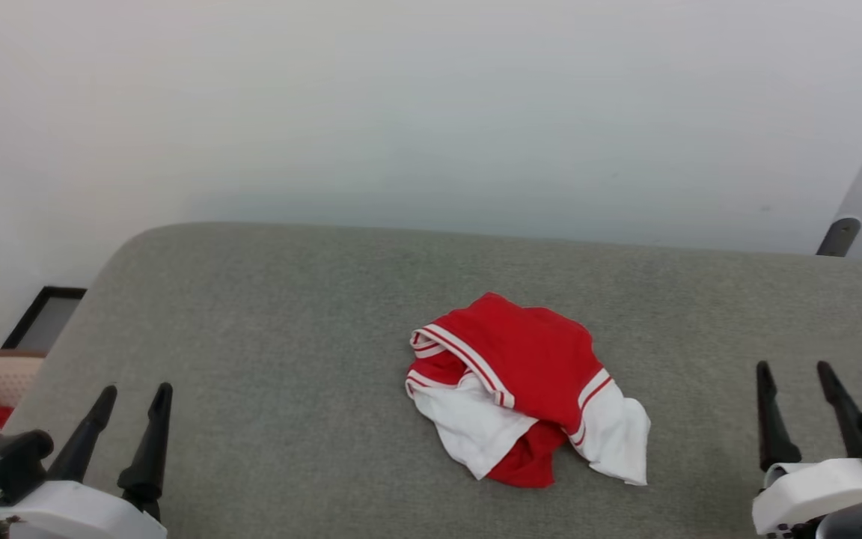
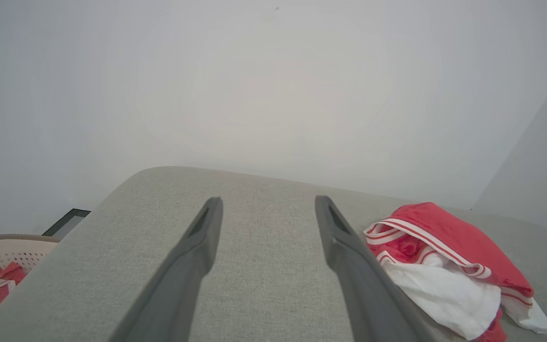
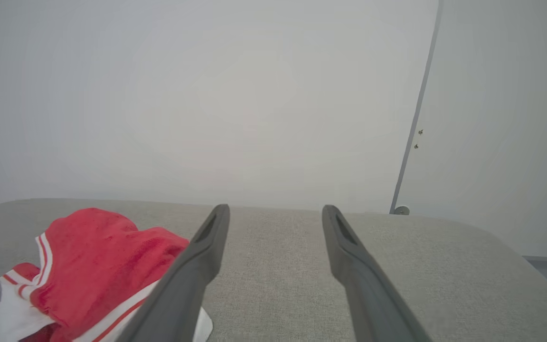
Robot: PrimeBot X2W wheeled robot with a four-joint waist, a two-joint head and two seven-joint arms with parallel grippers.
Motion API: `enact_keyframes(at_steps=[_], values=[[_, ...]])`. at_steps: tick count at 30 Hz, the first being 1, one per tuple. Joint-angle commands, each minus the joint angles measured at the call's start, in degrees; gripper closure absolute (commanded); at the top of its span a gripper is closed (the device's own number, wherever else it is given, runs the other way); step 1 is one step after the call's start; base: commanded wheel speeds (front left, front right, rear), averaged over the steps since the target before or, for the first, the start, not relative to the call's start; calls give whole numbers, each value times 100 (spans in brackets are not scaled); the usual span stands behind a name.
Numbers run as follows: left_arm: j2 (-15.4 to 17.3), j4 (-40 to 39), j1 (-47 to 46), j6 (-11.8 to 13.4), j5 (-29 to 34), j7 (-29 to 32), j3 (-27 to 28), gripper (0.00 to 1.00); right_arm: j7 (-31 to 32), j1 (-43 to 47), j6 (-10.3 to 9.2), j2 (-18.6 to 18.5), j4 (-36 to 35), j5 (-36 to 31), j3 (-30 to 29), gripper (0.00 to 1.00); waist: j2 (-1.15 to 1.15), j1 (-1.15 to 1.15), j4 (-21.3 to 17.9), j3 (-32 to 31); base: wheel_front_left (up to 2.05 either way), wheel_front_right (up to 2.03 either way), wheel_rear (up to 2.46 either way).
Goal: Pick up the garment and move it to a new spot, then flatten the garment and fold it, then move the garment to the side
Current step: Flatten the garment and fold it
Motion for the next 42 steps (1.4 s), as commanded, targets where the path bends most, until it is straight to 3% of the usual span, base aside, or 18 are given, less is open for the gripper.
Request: enact_keyframes(at_steps=[1, 15, 22, 34, 35, 36, 42], values=[[7, -17, -5, 56, 6, 28, -5, 0, 60, 18, 0, 14, 15, 63, 44, 0, 0, 0, 68, 49, 0, 0, 0], [-130, -440, 36, 290, 135, -24, -121, 0, 1276, -278, 0, -381, 253, 422, 695, 0, 0, 0, 888, 489, 0, 0, 0], [-362, -352, -171, 187, 134, -111, -313, 0, 2097, -383, -1, -542, 650, 400, 814, 0, 0, 0, 1262, 803, 0, 0, 0], [-617, -39, -384, 113, 218, -306, -442, 0, 3556, -417, -1, -412, 1303, 229, 652, 0, 0, 0, 1492, 1005, 0, 0, 0], [-632, -19, -390, 108, 224, -322, -447, 0, 3667, -412, -1, -415, 1348, 183, 675, 54, 0, 0, 1496, 1012, 0, 0, 0], [-647, -3, -398, 101, 229, -335, -453, 0, 3719, -420, -1, -425, 1351, 160, 697, 100, 0, 0, 1498, 1020, 0, 0, 0], [-692, 83, -457, 111, 255, -389, -445, 0, 3877, -579, -1, -414, 1148, 270, 602, 100, 0, 0, 1440, 1013, 0, 0, 0]])
